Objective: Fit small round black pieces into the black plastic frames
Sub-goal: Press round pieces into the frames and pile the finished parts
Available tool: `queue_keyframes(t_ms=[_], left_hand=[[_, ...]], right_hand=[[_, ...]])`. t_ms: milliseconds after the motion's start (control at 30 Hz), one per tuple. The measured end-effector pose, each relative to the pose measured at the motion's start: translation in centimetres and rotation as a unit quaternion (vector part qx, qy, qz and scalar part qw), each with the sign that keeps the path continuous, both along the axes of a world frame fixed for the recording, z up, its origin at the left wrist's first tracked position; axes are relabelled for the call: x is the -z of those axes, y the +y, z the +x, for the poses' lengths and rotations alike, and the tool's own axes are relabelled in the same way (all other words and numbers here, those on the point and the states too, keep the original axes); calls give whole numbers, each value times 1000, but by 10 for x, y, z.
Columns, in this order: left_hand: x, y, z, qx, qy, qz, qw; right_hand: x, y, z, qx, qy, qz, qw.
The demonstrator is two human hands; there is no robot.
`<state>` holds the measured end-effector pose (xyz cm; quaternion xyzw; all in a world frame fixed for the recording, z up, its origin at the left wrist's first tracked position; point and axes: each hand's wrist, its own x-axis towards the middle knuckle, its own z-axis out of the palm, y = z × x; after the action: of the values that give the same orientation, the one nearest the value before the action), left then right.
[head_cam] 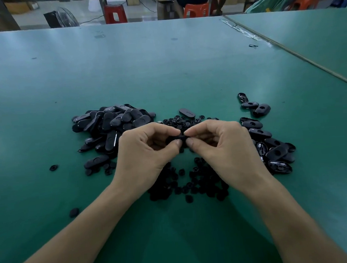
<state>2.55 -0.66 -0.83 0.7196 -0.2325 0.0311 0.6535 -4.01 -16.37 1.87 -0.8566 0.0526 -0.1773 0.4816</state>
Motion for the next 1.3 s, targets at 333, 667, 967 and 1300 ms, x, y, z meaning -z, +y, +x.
queue_keyframes(t_ms=[333,667,967,1300], left_hand=[[2,4,16,-137,68,-138,979],[5,4,19,-171,97,-113,974],[0,3,4,-72,-35,-22,997],[-7,-2,-8,20,-27,4,999]], right_hand=[[-5,-29,-13,231,201,-280,910],[-8,-36,-13,248,230,-265,903],[-3,-40,-9,239,103,-214,942],[-2,-2,1,-62,-81,146,984]])
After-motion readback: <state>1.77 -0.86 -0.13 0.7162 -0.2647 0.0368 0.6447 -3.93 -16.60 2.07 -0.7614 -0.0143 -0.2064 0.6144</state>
